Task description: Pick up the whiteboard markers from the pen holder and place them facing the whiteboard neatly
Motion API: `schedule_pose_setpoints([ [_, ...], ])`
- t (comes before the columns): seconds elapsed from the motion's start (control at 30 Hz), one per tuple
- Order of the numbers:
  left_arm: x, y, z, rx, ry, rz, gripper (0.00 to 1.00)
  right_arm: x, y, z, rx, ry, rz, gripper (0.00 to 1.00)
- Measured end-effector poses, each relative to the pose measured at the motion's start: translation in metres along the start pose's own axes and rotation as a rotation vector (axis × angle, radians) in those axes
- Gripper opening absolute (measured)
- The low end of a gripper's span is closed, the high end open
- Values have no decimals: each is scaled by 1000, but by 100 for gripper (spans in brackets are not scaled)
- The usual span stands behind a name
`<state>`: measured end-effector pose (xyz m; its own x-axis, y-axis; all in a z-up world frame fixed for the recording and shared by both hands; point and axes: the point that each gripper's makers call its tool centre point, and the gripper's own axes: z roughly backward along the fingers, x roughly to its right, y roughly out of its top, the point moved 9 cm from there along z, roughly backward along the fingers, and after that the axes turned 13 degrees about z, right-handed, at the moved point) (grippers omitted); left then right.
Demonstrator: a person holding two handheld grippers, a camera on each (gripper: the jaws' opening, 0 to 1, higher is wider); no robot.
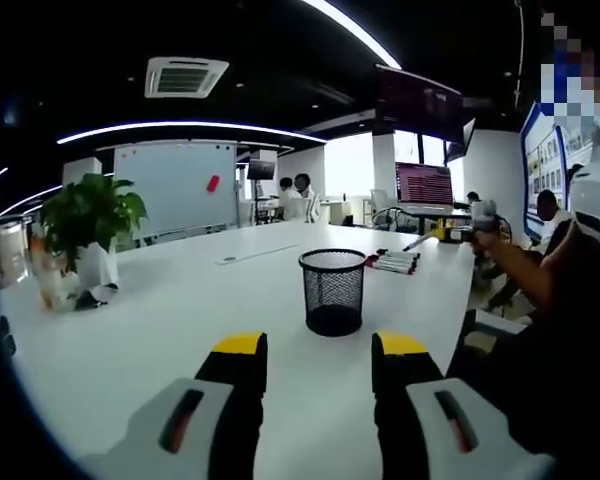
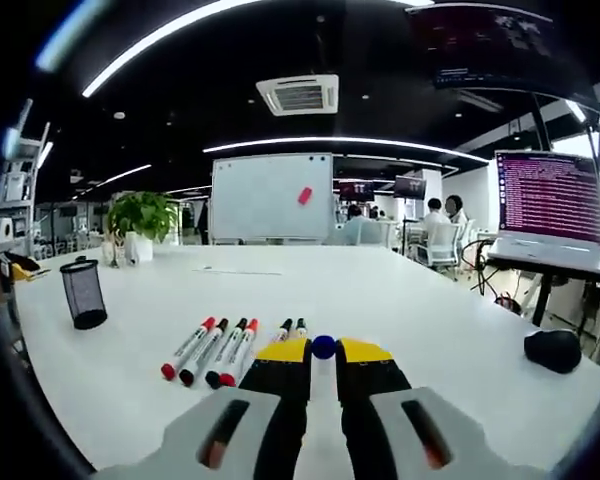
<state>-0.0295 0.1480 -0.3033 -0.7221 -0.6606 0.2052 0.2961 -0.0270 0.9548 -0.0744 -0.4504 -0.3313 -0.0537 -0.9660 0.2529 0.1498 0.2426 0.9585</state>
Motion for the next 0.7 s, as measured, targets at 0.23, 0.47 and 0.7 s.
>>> schedule_pose_setpoints([
  [0.23,0,-1,-2,-5,-3,1,43,3,1,-12,-34,14,21,13],
  [0.47,0,-2,-2,-4,-4,4,43,5,-5,-27,-95,34,31,13],
  [0.7,-1,-1,-1,-2,2,2,43,3,-13,-38,-160,55,54,13],
])
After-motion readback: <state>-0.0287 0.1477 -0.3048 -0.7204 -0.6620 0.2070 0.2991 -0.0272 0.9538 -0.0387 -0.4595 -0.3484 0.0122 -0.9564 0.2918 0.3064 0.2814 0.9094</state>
